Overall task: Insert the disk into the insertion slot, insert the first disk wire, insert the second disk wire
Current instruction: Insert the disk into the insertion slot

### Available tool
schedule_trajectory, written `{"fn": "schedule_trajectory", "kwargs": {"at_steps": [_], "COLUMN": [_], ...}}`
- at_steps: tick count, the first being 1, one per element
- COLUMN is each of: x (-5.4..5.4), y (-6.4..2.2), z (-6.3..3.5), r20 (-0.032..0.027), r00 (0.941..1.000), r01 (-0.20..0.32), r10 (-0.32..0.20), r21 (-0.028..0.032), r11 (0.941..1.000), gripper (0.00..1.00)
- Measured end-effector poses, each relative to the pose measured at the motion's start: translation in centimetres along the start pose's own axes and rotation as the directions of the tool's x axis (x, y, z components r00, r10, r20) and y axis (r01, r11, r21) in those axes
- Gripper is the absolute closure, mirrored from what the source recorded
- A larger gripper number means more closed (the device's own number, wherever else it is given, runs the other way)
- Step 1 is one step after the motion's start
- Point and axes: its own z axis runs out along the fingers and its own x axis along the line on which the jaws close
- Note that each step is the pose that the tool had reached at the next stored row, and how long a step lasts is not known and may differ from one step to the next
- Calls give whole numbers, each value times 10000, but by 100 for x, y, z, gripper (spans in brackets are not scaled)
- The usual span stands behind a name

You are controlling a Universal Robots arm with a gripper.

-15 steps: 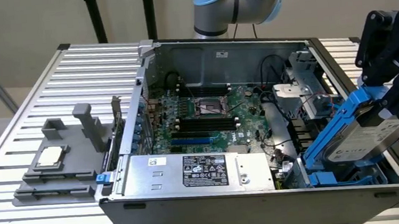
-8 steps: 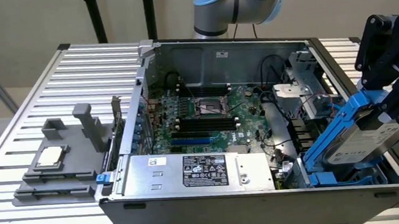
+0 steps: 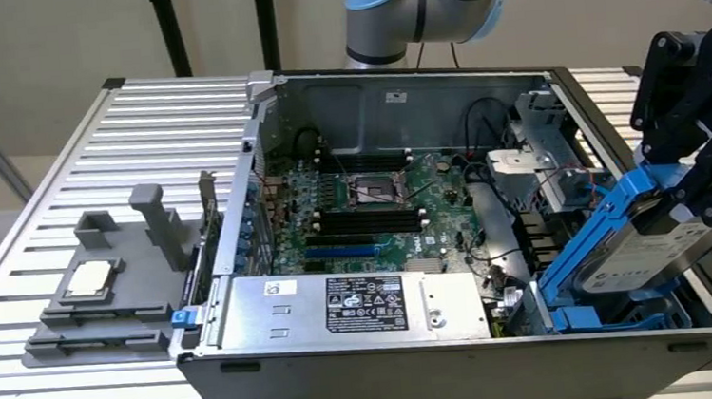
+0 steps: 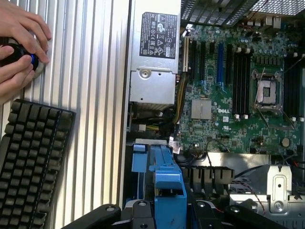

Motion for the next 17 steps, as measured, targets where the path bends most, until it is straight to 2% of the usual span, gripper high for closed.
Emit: {"fn": "schedule_trajectory", "kwargs": {"at_steps": [6, 10, 17], "x": [10, 28, 47], "y": [-1, -1, -1], "z": [26, 48, 101], "r20": [123, 176, 188], "r00": [9999, 9998, 9998], "r01": [30, 44, 58], "r10": [-30, -44, -58], "r21": [1, 1, -2], "r11": [10000, 10000, 10000], "gripper": [68, 68, 68]}}
